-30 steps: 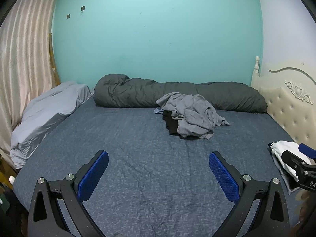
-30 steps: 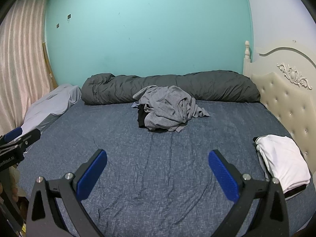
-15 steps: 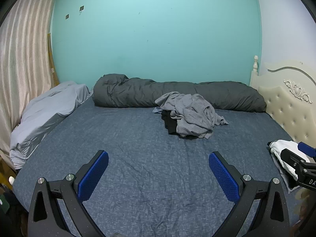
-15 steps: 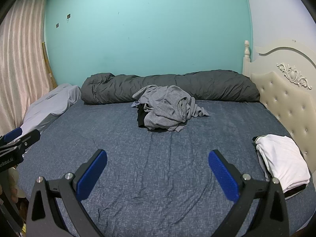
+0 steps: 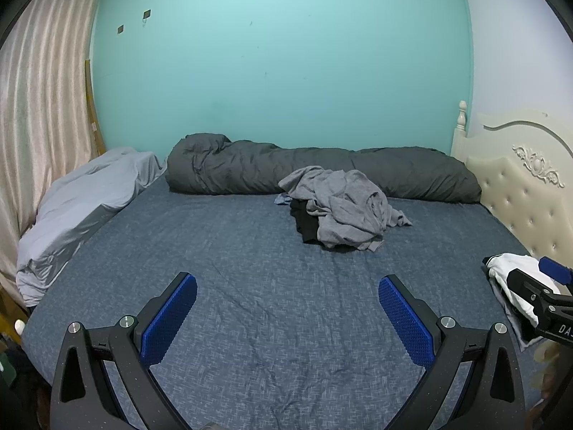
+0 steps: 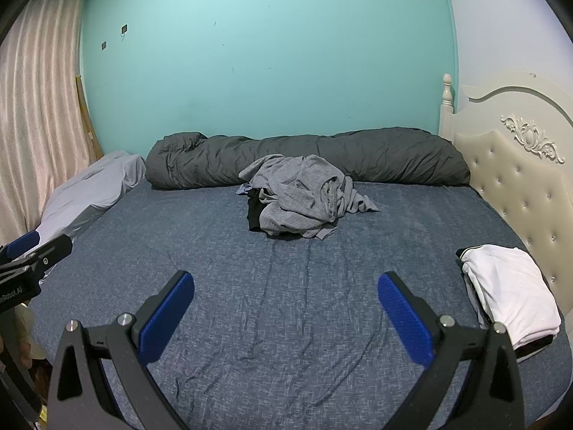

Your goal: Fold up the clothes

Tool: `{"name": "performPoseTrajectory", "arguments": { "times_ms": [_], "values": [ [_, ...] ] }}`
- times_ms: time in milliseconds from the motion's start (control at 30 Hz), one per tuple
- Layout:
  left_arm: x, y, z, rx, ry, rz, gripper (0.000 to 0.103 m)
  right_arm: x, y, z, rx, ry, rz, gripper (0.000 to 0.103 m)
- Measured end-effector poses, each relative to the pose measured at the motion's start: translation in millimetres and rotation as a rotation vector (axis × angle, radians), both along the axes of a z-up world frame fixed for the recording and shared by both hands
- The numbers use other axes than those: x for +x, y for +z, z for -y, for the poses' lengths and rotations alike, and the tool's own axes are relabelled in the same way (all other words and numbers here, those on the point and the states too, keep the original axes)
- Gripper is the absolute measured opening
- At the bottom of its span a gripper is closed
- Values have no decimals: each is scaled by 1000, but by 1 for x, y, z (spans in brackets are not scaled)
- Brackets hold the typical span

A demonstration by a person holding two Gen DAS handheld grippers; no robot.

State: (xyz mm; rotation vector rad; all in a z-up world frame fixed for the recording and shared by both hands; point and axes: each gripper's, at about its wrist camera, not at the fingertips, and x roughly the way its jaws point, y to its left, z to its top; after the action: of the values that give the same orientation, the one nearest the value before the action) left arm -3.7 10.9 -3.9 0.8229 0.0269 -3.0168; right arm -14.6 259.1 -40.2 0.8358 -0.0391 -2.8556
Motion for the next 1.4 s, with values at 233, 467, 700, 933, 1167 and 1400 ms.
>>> {"name": "performPoseTrajectory", "arguments": {
  "times_ms": [233, 467, 700, 933, 1167, 1400],
  "values": [
    [1, -1, 0, 1, -3, -1, 103, -1, 1, -2, 0, -2, 0, 103],
    [2, 0, 1, 0, -6, -3, 103, -2, 4, -2, -5, 2, 2, 103],
    [-4, -3, 1, -6, 0, 9, 103, -2, 3, -4, -5, -3, 8, 103],
    [-20, -18, 7, 18, -3, 21, 103, -11, -2, -8, 2, -12, 14, 103],
    [-62, -60, 20, 50, 8, 78, 103, -43, -37, -17, -33, -20, 56, 103],
    [-115, -106, 31, 61, -32, 106, 103, -88, -73, -24, -58, 1, 60, 103]
  ]
}}
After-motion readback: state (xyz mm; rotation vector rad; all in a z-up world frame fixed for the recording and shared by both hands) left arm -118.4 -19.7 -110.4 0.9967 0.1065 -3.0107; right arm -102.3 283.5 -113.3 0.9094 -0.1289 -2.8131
